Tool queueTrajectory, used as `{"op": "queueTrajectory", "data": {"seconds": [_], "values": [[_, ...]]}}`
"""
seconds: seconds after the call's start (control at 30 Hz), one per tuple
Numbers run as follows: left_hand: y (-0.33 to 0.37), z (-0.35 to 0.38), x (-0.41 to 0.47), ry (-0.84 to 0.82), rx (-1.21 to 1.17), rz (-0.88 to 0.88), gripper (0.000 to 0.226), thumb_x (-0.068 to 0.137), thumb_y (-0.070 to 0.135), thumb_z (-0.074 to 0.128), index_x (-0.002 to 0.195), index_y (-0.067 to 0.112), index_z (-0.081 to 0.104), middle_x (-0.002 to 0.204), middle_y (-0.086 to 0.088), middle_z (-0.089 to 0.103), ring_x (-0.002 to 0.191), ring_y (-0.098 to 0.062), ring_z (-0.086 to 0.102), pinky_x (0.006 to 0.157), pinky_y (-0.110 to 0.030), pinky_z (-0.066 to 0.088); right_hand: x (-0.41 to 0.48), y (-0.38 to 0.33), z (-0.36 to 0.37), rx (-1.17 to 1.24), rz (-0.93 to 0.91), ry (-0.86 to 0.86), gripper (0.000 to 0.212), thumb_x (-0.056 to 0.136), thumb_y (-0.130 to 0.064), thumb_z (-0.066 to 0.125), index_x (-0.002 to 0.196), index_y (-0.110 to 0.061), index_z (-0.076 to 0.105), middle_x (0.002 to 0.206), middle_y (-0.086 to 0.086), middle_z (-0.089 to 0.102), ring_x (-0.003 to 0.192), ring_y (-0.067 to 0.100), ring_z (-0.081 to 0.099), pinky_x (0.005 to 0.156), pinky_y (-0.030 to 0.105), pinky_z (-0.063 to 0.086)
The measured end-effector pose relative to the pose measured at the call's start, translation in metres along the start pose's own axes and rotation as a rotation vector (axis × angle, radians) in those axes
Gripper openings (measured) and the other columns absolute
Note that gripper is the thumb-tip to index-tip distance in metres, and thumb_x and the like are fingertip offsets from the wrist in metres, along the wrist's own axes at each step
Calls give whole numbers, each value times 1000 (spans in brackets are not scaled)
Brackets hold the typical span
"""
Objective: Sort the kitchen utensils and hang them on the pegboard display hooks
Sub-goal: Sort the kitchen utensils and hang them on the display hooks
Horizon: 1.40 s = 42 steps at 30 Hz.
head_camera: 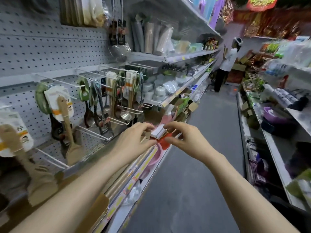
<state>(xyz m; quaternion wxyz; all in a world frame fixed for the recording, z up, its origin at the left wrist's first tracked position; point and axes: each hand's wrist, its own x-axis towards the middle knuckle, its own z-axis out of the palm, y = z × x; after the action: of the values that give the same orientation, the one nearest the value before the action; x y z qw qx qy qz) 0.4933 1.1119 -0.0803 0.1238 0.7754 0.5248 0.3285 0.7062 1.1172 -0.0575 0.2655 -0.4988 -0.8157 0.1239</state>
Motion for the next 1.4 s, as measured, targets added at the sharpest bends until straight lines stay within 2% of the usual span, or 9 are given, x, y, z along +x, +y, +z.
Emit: {"op": "queueTrajectory", "data": {"seconds": [0.17, 0.3, 0.5, 0.63, 0.77, 1.03, 1.17, 1.23, 1.4], "values": [[-29, 28, 70, 4, -1, -29, 45, 80, 43, 69, 121, 32, 56, 114, 15, 57, 99, -2, 55, 84, -22, 44, 65, 57, 6, -4, -26, -16, 36, 87, -39, 71, 121, -30, 63, 104, -12, 66, 90, 5, 61, 82, 25, 51], [-62, 51, 140, 36, -6, -48, 48, 82, 39, 69, 126, 29, 53, 116, 12, 55, 96, -4, 54, 81, -21, 40, 137, 95, 10, -35, -61, -41, 34, 88, -30, 71, 121, -26, 64, 99, -18, 61, 88, 1, 57, 75, 7, 42], [-111, 71, 231, 70, -28, -147, 57, 83, 39, 70, 133, 26, 48, 121, 6, 54, 108, -12, 56, 84, -24, 42, 244, 140, 12, -44, -72, -98, 36, 86, -34, 71, 121, -30, 62, 97, -14, 64, 88, 8, 62, 82, 32, 52], [-141, 74, 272, 85, 8, -230, 69, 84, 42, 69, 142, 22, 39, 136, 0, 48, 122, -16, 49, 96, -26, 39, 297, 166, 22, 20, -70, -105, 36, 88, -33, 71, 123, -27, 62, 98, -13, 67, 87, 4, 65, 80, 23, 53], [-171, 81, 293, 48, 27, -325, 77, 83, 49, 66, 147, 23, 31, 142, -1, 43, 126, -17, 47, 102, -31, 39, 342, 189, 44, 44, -63, -134, 44, 88, -37, 70, 129, -28, 57, 102, -9, 68, 92, 9, 65, 87, 33, 54], [-227, 101, 340, 47, 32, -497, 90, 83, 52, 64, 152, 17, 18, 154, -4, 32, 138, -17, 36, 113, -37, 34, 449, 236, 100, 243, 25, -235, 76, 86, -40, 72, 149, -20, 35, 137, 3, 57, 120, 16, 58, 102, 36, 48], [-249, 111, 381, 80, 32, -577, 99, 82, 52, 67, 154, 13, 11, 157, -5, 24, 142, -18, 29, 116, -34, 28, 508, 261, 125, 338, -4, -339, 91, 81, -40, 77, 154, -16, 28, 147, 4, 47, 131, 19, 51, 104, 30, 45], [-260, 117, 404, 119, -15, -642, 113, 69, 67, 68, 154, 17, 12, 157, -3, 26, 141, -17, 31, 115, -37, 32, 535, 271, 134, 417, -38, -424, 90, 78, -37, 80, 151, -18, 31, 147, 1, 45, 133, 18, 48, 107, 33, 44], [-284, 137, 447, 217, -120, -728, 124, 51, 70, 74, 150, 27, 13, 149, 6, 37, 133, -11, 40, 109, -34, 39, 590, 283, 152, 484, -162, -634, 80, 74, -36, 84, 141, -27, 42, 127, -13, 56, 121, 6, 54, 105, 28, 44]]}}
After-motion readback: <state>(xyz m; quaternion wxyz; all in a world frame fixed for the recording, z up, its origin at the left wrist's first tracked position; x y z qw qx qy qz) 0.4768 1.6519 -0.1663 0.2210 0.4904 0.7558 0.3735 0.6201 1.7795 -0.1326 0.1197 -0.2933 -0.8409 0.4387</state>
